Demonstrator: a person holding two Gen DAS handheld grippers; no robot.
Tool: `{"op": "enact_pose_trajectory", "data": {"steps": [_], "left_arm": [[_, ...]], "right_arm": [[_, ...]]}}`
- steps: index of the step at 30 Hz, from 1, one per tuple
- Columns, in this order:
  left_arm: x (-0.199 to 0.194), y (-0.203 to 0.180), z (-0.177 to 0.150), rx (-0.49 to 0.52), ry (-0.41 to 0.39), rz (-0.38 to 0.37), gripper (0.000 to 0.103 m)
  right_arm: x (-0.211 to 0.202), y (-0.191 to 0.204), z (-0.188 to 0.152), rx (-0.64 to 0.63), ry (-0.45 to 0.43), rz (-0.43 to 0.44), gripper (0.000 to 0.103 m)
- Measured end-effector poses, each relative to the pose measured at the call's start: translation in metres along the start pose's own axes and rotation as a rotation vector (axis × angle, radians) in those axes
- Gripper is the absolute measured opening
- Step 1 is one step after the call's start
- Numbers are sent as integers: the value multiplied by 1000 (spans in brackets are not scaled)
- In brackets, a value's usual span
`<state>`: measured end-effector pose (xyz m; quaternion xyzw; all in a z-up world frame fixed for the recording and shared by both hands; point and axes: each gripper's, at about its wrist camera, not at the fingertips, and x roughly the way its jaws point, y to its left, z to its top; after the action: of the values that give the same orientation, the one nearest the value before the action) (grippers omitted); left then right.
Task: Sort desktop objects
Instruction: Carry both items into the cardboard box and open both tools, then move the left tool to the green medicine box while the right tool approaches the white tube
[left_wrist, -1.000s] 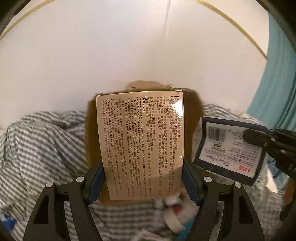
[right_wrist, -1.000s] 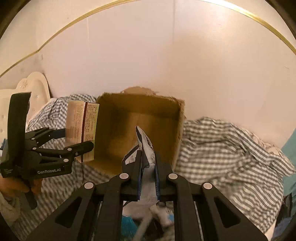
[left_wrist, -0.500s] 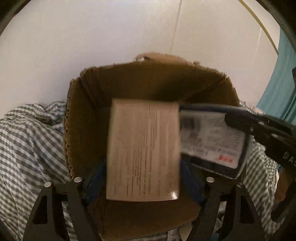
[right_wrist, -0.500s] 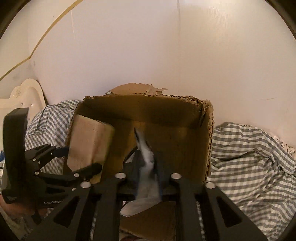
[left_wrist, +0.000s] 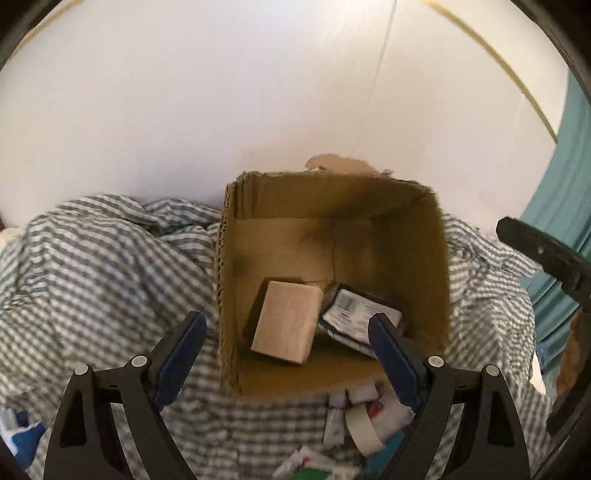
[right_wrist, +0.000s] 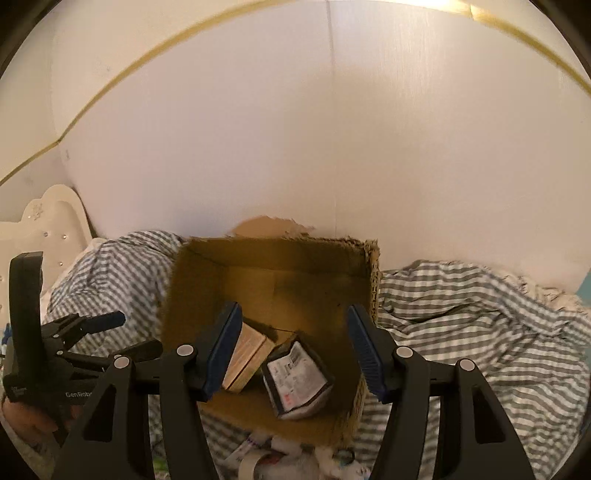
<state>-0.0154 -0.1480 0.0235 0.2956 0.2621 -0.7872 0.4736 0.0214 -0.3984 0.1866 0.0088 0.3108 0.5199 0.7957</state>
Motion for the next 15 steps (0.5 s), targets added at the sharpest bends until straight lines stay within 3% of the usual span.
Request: {"op": "enact_pose_trajectory", "data": {"steps": [3, 7, 12, 15], "left_arm": [[-34, -10, -16, 40, -27, -4, 97], [-58, -13, -49, 67, -22, -1, 97], [-65, -20, -94, 77, 17, 23, 97], [-64, -33, -124, 158, 30, 18, 98]], "right_arm": [[-39, 21, -3, -27, -23, 11, 59], [-88, 36, -37, -27, -30, 40, 59], [-109, 40, -85, -30, 28, 46, 59], [-111, 38, -113, -16, 93, 55, 59]]}}
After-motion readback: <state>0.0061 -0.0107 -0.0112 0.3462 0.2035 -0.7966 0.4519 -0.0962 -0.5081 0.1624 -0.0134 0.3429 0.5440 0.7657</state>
